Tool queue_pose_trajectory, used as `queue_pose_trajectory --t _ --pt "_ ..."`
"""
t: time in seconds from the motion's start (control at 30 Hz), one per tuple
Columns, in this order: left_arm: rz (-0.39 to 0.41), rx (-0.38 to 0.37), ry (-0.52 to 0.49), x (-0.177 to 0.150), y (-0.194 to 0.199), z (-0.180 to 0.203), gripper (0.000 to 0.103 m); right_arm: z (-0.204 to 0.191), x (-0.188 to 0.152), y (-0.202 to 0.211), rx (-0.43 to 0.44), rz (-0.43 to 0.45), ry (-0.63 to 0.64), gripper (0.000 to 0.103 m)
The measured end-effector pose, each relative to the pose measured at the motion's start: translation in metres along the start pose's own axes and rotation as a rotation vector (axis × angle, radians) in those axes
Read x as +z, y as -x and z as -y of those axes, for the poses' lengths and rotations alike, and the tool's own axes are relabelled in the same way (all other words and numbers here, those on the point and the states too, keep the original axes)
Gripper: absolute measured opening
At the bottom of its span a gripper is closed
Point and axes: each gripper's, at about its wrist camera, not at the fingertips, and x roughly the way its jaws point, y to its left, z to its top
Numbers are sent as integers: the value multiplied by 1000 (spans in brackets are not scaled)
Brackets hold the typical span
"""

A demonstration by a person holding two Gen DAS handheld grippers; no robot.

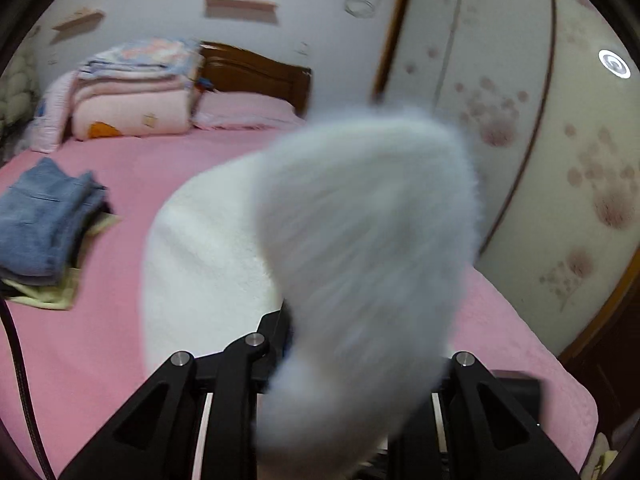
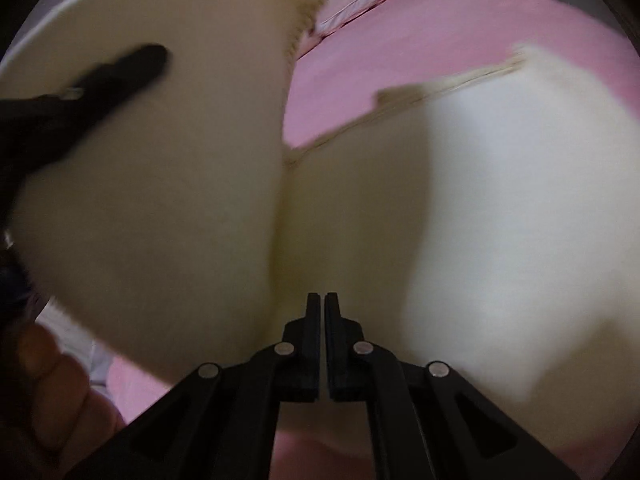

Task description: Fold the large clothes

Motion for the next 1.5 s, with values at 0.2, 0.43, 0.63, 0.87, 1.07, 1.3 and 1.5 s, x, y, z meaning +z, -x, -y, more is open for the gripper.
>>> queue_pose_trajectory --t 0.2,0.43,0.63,0.87,1.07,1.3,1.5 --pt "-116 -46 -103 -33 -53 72 20 60 -17 79 -189 40 -73 2" --pt "-208 61 -330 -78 -92 117 22 92 -38 112 -286 42 -158 2" --pt "-241 24 -453 -88 -82 132 38 92 -36 115 -354 21 -163 2" --pt "-364 -158 -341 -52 -43 114 79 86 -2 147 -415 24 -152 5" --pt "-367 -102 -276 -13 10 77 89 70 47 170 -338 81 -146 60" --pt "-384 152 -78 16 -7 -21 96 79 88 116 -220 -106 -185 63" --pt "-497 152 139 8 -53 -80 96 109 108 58 -185 -297 -286 63"
